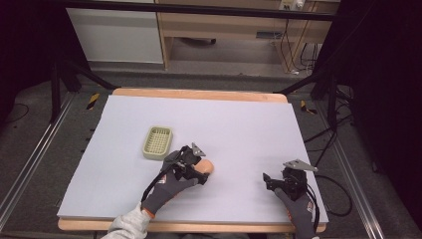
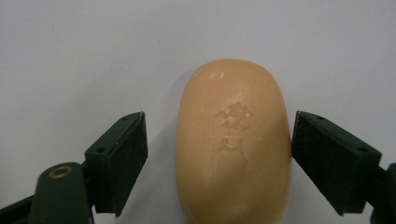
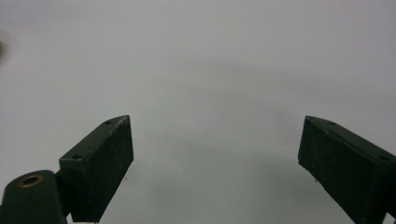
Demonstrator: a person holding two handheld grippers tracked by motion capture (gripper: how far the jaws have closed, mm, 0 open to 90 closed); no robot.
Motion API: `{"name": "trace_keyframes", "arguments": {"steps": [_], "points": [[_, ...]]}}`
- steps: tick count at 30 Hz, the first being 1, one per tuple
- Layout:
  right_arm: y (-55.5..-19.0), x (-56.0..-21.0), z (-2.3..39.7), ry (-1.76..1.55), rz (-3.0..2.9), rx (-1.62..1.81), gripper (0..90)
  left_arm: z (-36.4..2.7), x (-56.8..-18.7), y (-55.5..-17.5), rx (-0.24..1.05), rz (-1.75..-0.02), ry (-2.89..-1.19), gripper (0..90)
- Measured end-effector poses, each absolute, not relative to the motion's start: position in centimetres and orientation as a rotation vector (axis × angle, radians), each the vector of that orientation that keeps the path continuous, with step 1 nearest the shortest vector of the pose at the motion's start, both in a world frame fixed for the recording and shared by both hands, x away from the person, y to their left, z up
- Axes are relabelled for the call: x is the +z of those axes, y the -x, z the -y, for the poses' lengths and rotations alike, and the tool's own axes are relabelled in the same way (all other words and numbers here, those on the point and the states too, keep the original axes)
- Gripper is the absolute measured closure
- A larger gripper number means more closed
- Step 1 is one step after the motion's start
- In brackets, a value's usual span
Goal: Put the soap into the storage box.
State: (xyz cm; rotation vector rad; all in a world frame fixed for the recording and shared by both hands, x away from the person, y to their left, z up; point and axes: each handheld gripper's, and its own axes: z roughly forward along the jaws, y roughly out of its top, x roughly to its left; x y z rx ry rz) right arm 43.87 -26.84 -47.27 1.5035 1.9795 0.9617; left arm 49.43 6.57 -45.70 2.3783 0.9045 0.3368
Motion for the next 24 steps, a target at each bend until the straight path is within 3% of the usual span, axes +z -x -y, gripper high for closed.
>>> {"name": "trace_keyframes", "arguments": {"steps": [24], "points": [[-43.93, -47.37, 26.74, -1.502, -1.989, 0.950, 10.4, -6.11, -46.47, -49.72, 0.287, -0.880, -2.430, 31.3]]}}
